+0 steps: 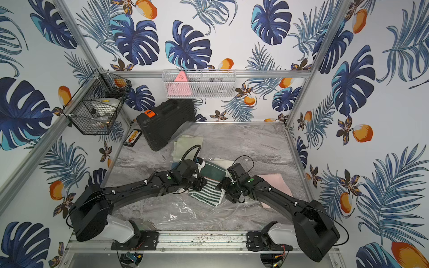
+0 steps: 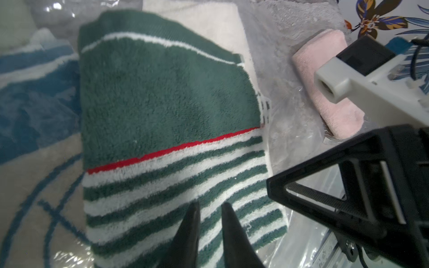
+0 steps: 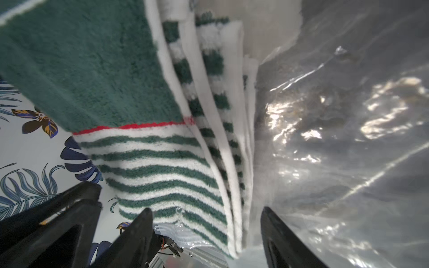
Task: Place the folded towel into the vacuum bag
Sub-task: Adjust the towel in the vacuum bag.
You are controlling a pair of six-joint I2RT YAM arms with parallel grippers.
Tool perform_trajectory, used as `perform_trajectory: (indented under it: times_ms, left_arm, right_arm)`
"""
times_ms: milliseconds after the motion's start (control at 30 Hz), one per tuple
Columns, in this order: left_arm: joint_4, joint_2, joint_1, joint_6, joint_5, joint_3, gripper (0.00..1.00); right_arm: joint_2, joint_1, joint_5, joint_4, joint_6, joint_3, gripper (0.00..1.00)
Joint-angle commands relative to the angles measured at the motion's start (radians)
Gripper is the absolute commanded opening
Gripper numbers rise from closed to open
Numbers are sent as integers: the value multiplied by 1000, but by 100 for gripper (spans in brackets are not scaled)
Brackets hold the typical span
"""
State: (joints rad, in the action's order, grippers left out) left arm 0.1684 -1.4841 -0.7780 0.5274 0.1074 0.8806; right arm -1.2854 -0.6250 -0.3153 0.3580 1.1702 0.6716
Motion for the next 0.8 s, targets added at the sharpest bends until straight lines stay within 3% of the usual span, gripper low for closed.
perform_trajectory:
  times_ms: [0,233,500,633,700,767]
  left_arm:
    - [-24,13,4,39,-26,-59,23]
    - [-40,58,16,82,-70,-232,22]
    - [5,98,19,90,-43,-232,23]
    - [42,125,20,86,-28,-194,23]
    - [69,145,20,74,-33,-166,23]
    - [99,160,20,55,-43,-126,23]
  right_arm:
    - [-34,1,-1,-122,59,-38,76]
    - [-130,-19,0,-348,147,-157,76]
    - [-195,-77,34,-422,121,-139,71]
    - [-195,-80,54,-386,66,-106,49]
    - [-178,-79,75,-319,16,-72,33]
    - [-157,-79,98,-202,-51,-15,23]
